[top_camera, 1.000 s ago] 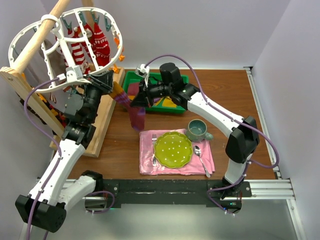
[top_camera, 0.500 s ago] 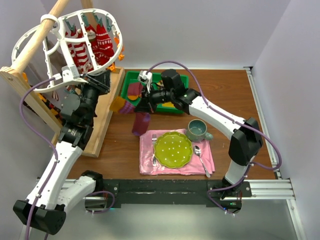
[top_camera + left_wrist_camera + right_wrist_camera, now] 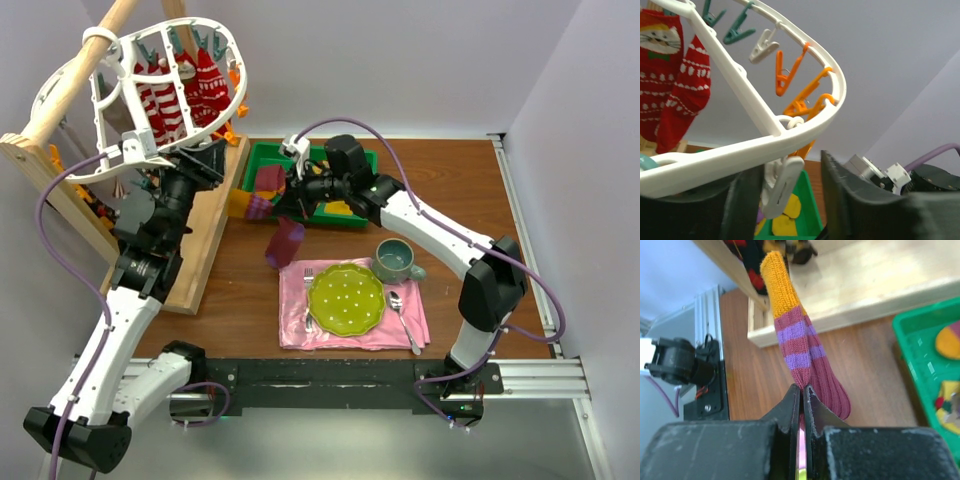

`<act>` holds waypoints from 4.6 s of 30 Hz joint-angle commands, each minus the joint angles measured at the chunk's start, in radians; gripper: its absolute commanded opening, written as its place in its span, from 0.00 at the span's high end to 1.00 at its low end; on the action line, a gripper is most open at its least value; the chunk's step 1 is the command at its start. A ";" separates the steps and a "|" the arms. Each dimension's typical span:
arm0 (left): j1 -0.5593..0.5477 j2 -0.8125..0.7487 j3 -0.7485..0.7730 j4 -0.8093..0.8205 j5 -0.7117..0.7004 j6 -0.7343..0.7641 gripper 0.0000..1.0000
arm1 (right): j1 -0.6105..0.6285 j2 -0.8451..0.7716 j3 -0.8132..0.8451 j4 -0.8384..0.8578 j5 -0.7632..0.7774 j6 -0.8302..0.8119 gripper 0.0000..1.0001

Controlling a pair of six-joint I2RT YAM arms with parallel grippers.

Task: Remove the socks clipped to the hanger
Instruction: Remove the sock from the hanger, then place the sock in the bin, then remove the sock from the hanger.

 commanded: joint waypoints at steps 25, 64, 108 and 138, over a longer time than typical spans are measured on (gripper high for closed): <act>0.005 -0.051 0.013 -0.152 0.582 0.129 0.18 | -0.111 0.159 0.452 -0.102 0.466 0.085 1.00; 0.005 -0.034 0.041 -0.277 0.790 0.187 0.17 | -0.022 -0.103 -0.253 0.627 0.398 0.287 0.06; 0.005 -0.143 0.403 -0.457 0.413 0.046 0.16 | 0.346 0.419 0.234 0.807 0.525 0.407 0.39; 0.005 -0.376 0.015 -0.550 0.258 0.008 0.20 | 0.107 0.084 0.084 0.450 0.508 0.134 1.00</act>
